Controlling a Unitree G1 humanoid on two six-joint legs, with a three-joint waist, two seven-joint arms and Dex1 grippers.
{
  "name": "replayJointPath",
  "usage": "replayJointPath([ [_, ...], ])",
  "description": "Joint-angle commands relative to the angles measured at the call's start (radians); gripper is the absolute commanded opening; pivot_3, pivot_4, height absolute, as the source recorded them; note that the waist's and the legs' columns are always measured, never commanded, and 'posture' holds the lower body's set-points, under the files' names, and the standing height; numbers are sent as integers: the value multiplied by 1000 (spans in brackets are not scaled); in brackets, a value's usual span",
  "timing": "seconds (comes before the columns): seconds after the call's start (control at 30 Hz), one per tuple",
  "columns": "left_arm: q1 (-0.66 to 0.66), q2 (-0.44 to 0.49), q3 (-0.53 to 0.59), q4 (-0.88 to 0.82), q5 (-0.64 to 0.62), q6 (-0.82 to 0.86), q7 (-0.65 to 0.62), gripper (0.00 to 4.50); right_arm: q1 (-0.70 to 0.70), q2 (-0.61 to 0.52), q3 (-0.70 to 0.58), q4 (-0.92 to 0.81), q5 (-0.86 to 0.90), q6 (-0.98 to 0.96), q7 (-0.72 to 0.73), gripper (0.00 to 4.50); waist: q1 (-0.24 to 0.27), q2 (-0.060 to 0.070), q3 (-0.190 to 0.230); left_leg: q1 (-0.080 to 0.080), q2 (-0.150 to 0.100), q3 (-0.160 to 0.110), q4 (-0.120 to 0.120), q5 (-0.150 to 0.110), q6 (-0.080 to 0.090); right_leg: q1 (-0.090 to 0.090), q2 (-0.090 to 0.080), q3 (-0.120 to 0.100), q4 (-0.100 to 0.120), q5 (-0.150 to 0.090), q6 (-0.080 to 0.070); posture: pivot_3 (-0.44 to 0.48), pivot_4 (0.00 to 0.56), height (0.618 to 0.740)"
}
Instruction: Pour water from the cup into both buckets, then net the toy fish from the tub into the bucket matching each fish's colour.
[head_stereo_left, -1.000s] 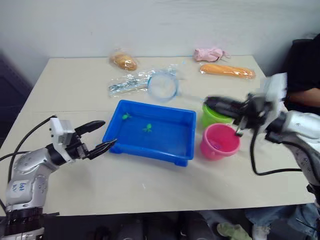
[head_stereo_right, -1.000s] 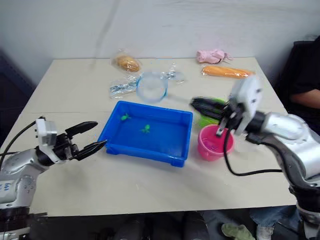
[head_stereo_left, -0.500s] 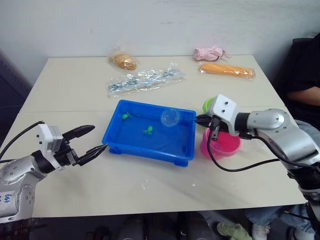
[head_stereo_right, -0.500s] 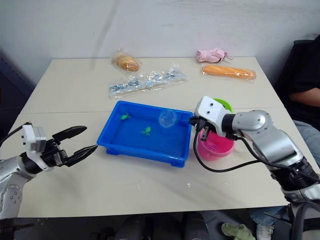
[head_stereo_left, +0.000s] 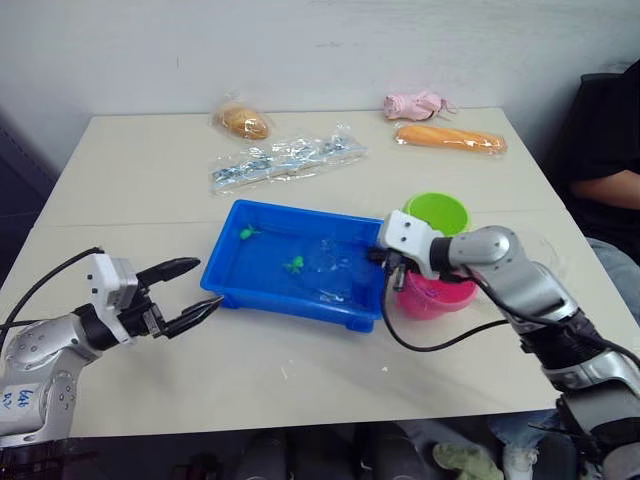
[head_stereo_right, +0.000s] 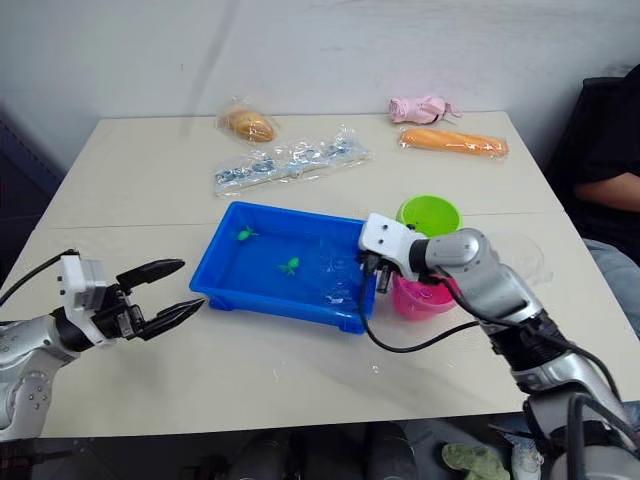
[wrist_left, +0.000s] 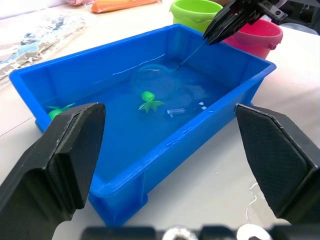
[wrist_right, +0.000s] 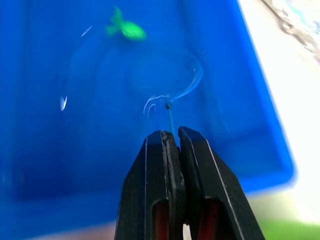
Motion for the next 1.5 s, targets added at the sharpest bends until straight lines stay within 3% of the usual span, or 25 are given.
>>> replayJointPath([
  [0.03,20,8,14,-47,-4,-15,-2,4446,0,42,-68,-36,58,69,8,0,-1,0,0,0,0,0,0,0,0,0,0,0,0,0,0,0,150,740],
  [0.57,-8,9,3,-44,-10,-10,3,4446,53,80,-194,-132,244,237,73,0,-11,0,0,0,0,0,0,0,0,0,0,0,0,0,0,0,150,740],
  [0.8,-45,-2,-35,-85,-40,32,0,4446,197,31,-386,-264,371,237,70,0,-11,0,0,-1,-1,-1,0,-1,0,0,-1,0,0,0,0,0,150,740],
  [1.07,-115,-13,-69,-145,-91,97,27,4446,309,25,-518,-359,440,203,14,0,-14,0,0,0,0,0,0,-1,0,0,0,1,0,0,0,0,150,740],
  [1.3,-203,-36,-124,-101,-95,109,13,4446,337,-13,-606,-375,462,194,-30,0,-13,0,0,0,0,0,0,-1,0,0,1,1,0,0,0,0,150,740],
  [1.5,-271,-85,-200,-53,-76,104,-9,4446,412,-73,-760,-408,492,194,-64,0,8,0,0,0,0,1,0,-1,0,0,1,2,0,0,0,0,150,740],
])
